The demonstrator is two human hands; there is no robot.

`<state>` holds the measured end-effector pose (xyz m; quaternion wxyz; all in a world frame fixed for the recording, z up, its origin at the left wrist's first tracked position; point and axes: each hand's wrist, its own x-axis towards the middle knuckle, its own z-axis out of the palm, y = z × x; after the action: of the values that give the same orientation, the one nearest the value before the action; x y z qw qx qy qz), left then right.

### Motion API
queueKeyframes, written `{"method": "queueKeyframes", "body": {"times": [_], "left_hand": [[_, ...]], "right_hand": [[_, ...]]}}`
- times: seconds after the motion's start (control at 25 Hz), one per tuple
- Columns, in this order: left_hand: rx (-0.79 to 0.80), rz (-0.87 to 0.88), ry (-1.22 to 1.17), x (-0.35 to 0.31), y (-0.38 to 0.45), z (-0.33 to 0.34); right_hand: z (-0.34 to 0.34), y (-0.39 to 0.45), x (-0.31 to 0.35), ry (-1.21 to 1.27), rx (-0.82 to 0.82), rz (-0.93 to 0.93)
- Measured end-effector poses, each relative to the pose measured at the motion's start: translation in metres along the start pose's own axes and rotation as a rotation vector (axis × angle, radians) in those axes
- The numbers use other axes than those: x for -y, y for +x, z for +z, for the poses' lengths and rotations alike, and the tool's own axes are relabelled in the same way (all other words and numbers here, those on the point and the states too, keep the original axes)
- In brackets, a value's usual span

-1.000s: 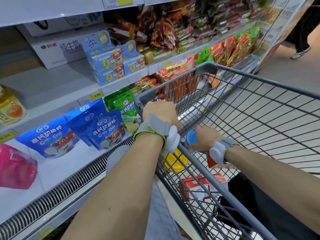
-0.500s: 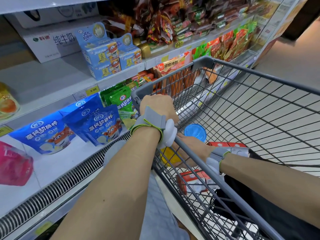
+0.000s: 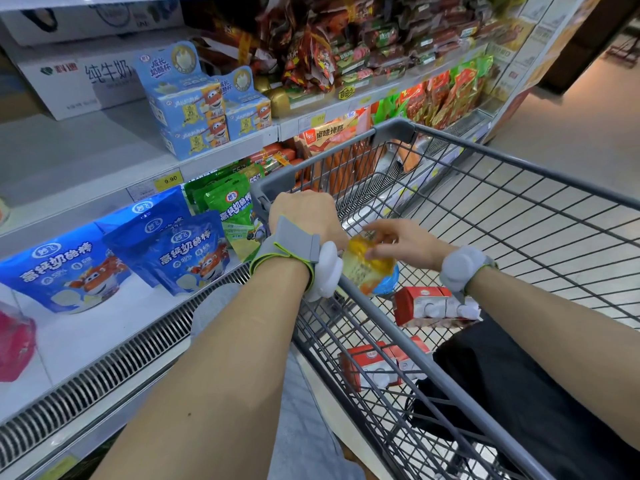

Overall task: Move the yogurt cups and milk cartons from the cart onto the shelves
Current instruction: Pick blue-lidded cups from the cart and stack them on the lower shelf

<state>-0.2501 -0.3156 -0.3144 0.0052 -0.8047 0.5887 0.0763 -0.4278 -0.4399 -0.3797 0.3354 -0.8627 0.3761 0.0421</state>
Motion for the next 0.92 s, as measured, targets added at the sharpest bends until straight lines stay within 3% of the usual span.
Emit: {"method": "queueKeyframes", "body": {"times": [0.16, 0.44, 0.56, 0.6, 0.72, 0.8, 0.92], "left_hand": [[0.052, 0.037, -0.066, 0.001, 0.003, -0.001], [-0.031, 0.019, -0.138, 0.003, 0.001, 0.001], [-0.063, -0.012, -0.168, 0.003, 0.001, 0.001], [-0.089, -0.019, -0.178, 0.002, 0.001, 0.002], [-0.140, -0.039, -0.197, 0.001, 0.001, 0.003], [-0.121, -0.042, -0.178, 0.001, 0.000, 0.002], [-0.111, -0.044, -0.192, -0.001, 0.001, 0.001]], "right_hand": [[-0.032, 0.000, 0.014, 0.273, -0.173, -0.038], [-0.033, 0.006, 0.050, 0.504, -0.177, -0.208], [-0.028, 0.019, 0.032, 0.629, -0.159, -0.056], [-0.027, 0.025, 0.021, 0.470, -0.133, 0.021], [-0.003, 0.028, -0.009, -0.445, 0.140, 0.271], [0.022, 0.023, -0.018, -0.649, 0.223, 0.342], [0.040, 0.022, -0.020, -0.758, 0.087, 0.267]]}}
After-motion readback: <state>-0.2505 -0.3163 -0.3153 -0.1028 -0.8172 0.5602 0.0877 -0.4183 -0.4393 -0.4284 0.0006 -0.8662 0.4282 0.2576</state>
